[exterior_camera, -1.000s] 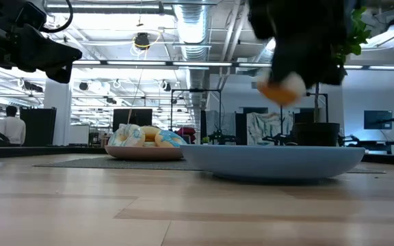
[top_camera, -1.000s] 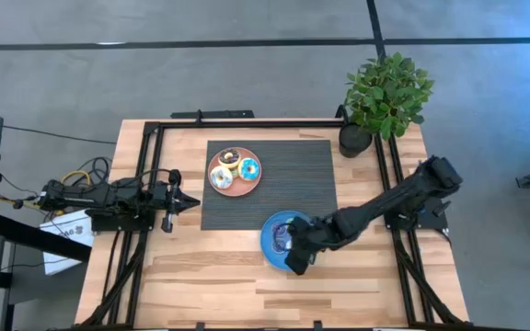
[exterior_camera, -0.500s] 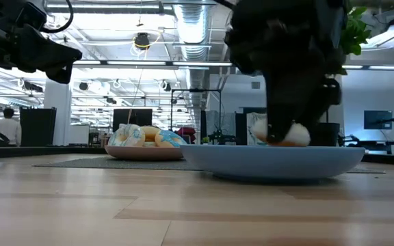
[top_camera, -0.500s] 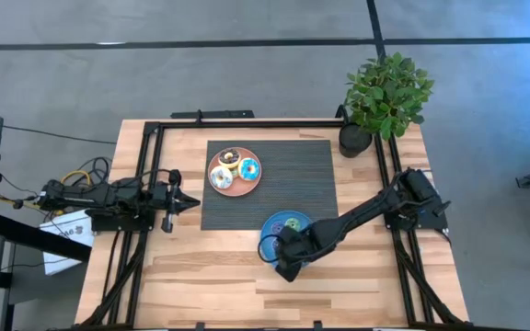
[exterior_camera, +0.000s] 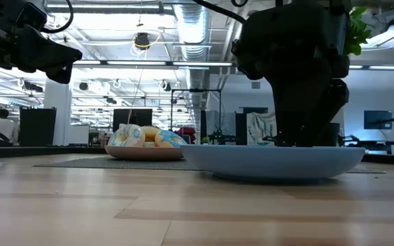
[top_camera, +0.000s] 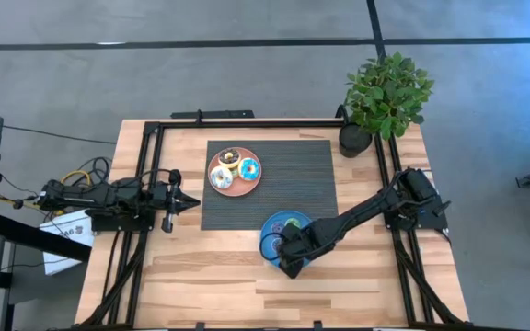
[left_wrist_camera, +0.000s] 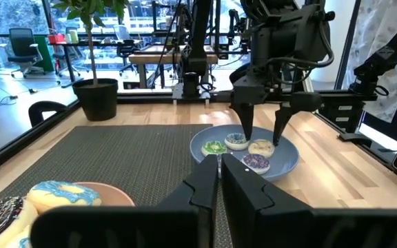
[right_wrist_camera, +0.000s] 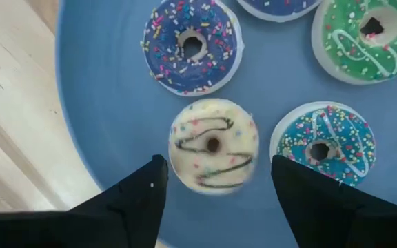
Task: Pick & Place donuts
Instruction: Return to Home Position
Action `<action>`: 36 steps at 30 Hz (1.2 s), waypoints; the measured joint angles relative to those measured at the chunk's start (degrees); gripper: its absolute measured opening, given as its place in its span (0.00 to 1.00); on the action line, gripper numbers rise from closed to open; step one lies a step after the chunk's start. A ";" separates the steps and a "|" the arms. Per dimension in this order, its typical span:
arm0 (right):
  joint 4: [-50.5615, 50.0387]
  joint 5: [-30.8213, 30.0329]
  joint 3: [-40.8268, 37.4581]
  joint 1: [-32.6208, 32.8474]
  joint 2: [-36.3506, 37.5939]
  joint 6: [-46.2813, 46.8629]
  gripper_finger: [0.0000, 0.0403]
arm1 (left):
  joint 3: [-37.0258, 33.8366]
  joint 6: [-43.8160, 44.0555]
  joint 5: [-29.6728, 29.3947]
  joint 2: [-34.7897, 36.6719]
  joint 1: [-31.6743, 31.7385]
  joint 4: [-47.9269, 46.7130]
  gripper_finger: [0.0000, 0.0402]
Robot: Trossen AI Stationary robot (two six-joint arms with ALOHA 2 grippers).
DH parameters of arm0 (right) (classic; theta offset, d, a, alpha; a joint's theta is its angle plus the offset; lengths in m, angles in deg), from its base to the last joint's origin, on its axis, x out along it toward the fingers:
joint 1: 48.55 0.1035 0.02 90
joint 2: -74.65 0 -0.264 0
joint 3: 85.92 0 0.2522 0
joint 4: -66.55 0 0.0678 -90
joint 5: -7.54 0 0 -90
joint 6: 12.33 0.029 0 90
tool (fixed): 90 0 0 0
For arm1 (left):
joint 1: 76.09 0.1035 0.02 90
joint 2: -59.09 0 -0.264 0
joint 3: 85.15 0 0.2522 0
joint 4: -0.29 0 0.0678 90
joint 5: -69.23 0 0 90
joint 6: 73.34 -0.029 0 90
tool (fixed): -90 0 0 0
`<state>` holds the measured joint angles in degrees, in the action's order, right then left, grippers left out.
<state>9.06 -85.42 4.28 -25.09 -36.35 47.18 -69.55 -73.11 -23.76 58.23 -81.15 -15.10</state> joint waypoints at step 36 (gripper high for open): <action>-11.27 -2.99 -3.22 -17.29 13.11 -39.34 0.02 | 0.00 0.00 -0.01 0.00 0.00 0.00 0.03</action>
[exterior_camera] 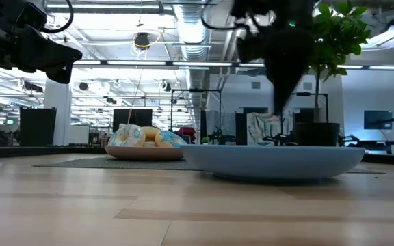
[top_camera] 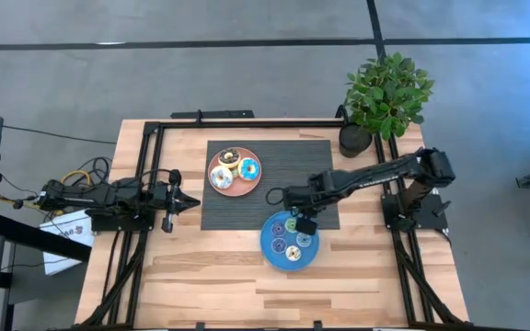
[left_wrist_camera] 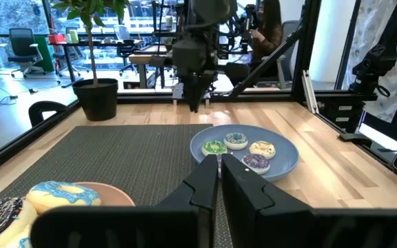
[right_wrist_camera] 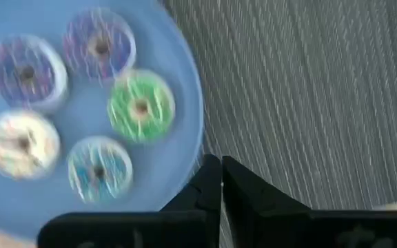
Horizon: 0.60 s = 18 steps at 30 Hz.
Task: Pick & Place donuts
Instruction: Return to Home Position
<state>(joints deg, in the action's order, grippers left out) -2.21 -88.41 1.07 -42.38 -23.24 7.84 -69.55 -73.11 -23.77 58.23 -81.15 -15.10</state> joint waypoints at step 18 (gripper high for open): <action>16.58 3.82 -36.57 0.04 35.81 -1.20 0.00 | 0.00 0.00 0.00 0.00 0.00 0.00 0.03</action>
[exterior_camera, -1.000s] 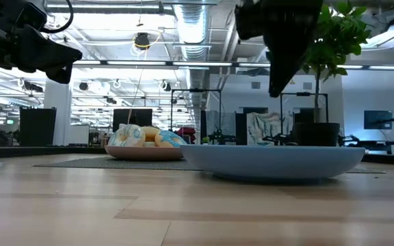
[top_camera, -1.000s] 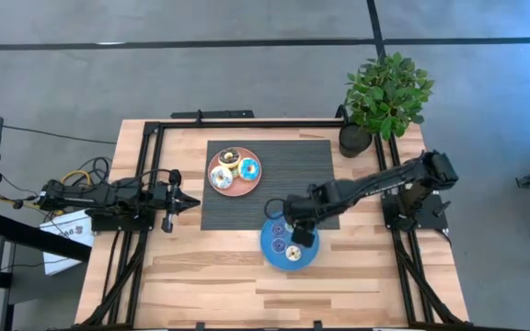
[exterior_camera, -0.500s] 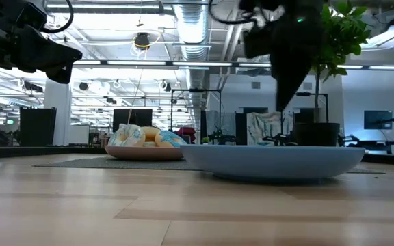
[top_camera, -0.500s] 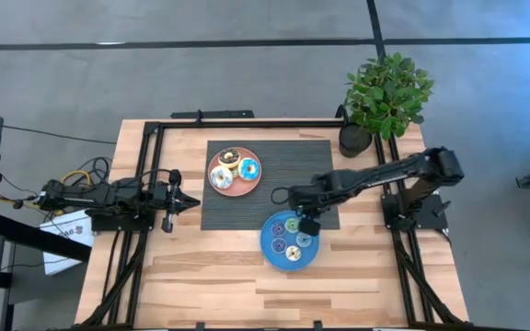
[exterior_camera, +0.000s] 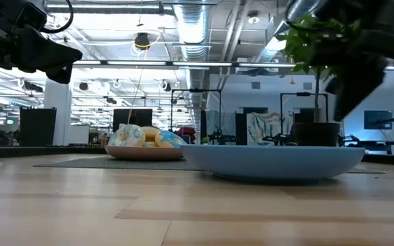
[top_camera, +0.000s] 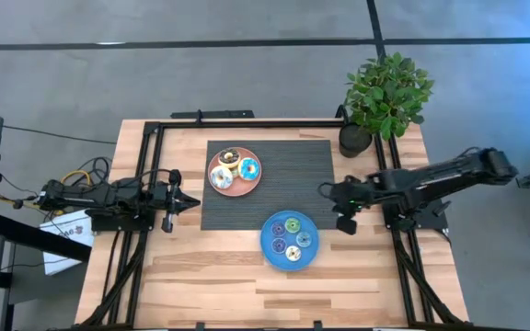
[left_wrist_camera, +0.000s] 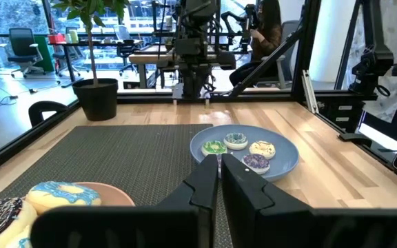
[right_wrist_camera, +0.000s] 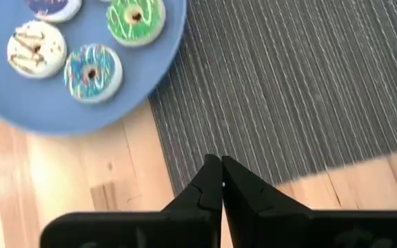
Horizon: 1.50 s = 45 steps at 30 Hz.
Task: Pick & Place donuts
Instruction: Return to Home Position
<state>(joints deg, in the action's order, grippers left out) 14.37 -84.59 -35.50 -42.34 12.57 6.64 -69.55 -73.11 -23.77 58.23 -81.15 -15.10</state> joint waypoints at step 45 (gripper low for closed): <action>14.43 -3.25 -29.55 -1.83 54.82 -1.03 0.00 | 0.00 -0.02 0.01 0.02 0.02 0.00 0.03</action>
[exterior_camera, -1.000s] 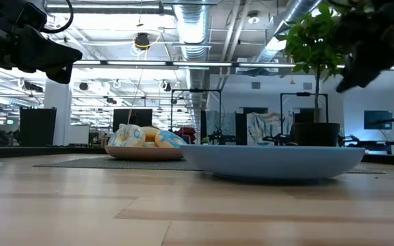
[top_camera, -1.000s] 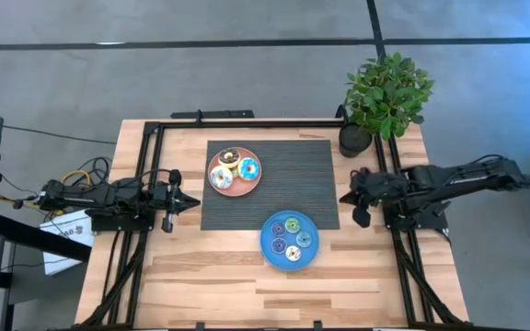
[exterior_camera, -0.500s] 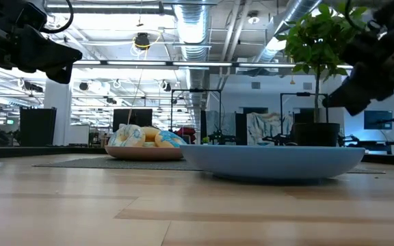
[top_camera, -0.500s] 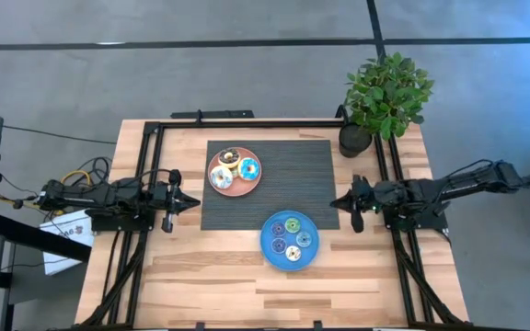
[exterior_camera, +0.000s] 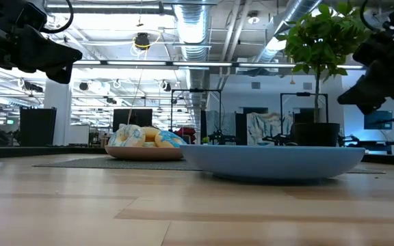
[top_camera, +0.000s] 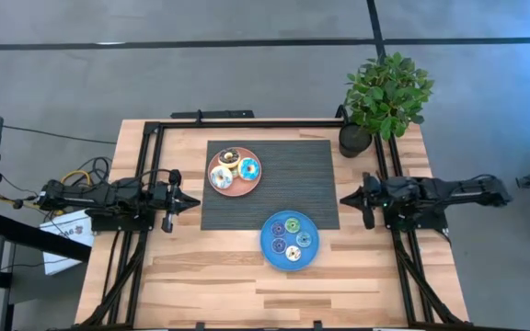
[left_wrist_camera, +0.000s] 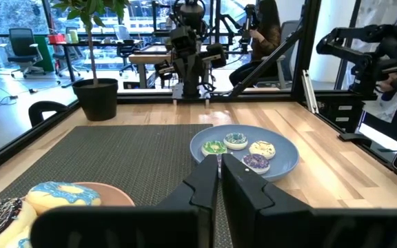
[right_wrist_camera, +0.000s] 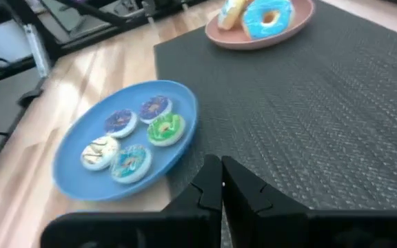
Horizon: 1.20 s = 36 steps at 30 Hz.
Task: Pick & Place donuts
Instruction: Return to Home Position
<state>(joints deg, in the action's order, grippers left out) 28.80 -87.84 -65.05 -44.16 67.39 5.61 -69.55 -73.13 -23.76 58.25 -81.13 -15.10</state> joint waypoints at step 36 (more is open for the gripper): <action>-0.80 1.94 0.02 -0.01 3.21 -4.90 0.00 | 0.01 0.01 -0.01 0.00 -0.01 0.00 0.03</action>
<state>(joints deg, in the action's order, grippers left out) 28.01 -85.90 -65.02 -44.17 70.60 0.71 -69.54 -73.12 -23.77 58.25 -81.15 -15.10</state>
